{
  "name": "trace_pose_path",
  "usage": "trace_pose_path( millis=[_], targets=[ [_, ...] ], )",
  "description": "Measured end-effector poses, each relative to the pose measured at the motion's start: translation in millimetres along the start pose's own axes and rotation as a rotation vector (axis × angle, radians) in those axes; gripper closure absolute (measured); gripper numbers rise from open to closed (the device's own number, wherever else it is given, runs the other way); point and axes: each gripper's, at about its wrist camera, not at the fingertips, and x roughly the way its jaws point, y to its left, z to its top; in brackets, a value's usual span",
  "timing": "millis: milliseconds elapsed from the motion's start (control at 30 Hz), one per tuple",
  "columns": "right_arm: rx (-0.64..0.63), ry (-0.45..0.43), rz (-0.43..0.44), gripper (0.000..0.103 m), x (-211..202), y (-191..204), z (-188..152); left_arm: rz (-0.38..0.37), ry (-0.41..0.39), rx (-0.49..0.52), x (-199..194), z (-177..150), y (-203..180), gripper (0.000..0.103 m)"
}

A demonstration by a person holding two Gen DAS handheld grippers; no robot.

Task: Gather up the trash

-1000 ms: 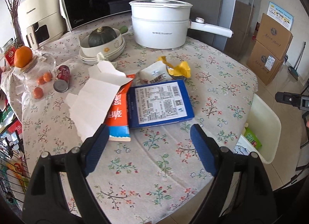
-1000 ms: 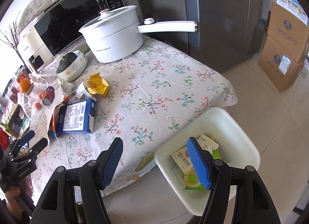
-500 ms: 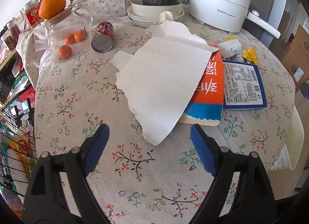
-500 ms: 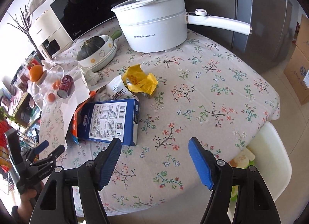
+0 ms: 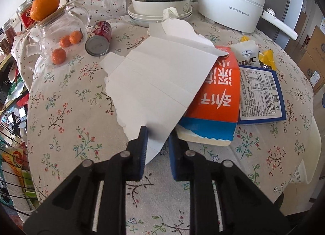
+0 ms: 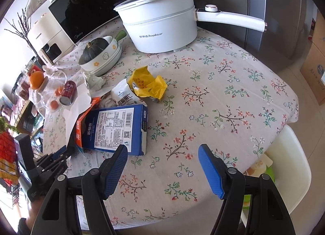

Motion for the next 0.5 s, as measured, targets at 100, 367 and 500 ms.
trace_pose_path(
  millis=[100,367,500],
  targets=[
    [-0.006,-0.008,0.001,0.029,-4,3,-2,-0.007,-0.050,-0.030,-16,4,8,0.094],
    [-0.042,-0.033,0.020,0.029,-3,29,-3,-0.091,-0.127,-0.169,-58,8,47,0.102],
    [-0.058,-0.017,0.049,0.029,11,50,-5,-0.139,-0.135,-0.231,-73,3,64,0.102]
  ],
)
